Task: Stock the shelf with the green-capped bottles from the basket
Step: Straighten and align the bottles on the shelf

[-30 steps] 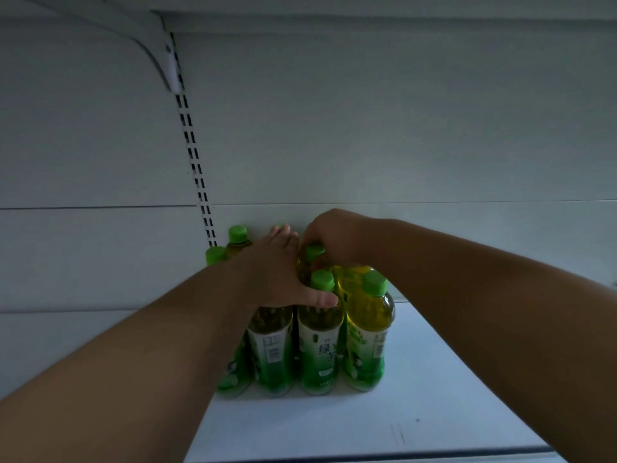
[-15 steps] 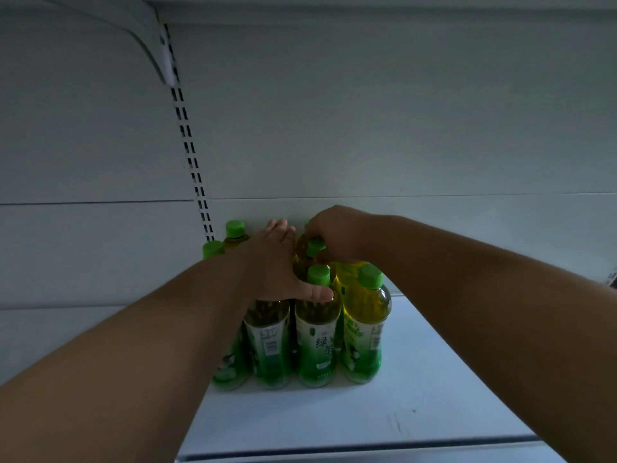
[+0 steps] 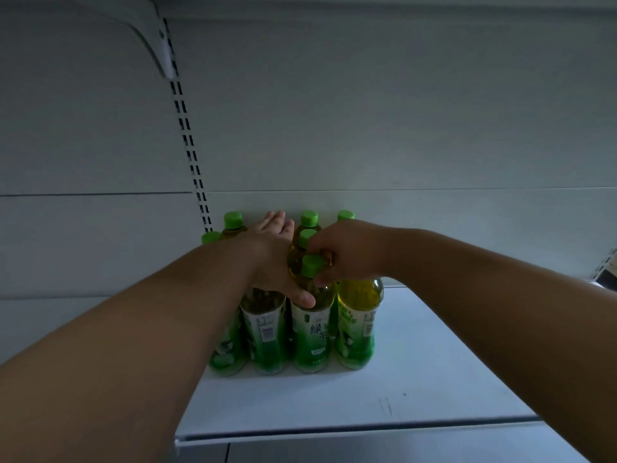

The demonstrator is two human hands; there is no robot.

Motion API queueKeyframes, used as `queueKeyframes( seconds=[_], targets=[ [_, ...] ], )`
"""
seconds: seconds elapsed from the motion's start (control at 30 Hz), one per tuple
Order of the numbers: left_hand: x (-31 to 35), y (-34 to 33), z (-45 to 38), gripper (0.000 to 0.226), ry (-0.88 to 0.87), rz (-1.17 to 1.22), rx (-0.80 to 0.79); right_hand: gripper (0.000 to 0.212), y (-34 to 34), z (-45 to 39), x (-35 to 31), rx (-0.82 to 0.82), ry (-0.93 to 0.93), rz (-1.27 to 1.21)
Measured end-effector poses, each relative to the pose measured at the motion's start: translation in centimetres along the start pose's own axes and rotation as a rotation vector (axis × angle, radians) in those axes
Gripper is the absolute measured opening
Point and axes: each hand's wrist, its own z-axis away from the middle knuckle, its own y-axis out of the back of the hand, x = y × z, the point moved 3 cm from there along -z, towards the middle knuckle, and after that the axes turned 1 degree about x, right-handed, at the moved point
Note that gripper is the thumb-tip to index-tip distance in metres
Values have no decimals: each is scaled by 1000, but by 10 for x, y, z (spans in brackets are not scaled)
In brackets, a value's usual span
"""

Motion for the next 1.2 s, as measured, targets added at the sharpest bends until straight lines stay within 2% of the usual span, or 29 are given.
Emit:
queueKeyframes(
  seconds=[0.1,0.3,0.5,0.7,1.07,1.2],
  targets=[
    [4,3,2,152,11,-7,-3,40,-3,-1,1,5,-11,-69],
    [0,-1,-3,154,27,-10,12,32,3,-2,6,38,21,-5],
    [2,0,-2,151,29,-20,19,35,-4,-5,10,53,0,-76],
    [3,1,-1,149,33,-17,20,28,-6,-6,11,99,1,-71],
    [3,3,1,150,16,-16,3,37,-3,-3,3,64,-38,-19],
    [-3,5,5,147,-35,61,-11,59,9,1,2,41,-64,-82]
  ],
)
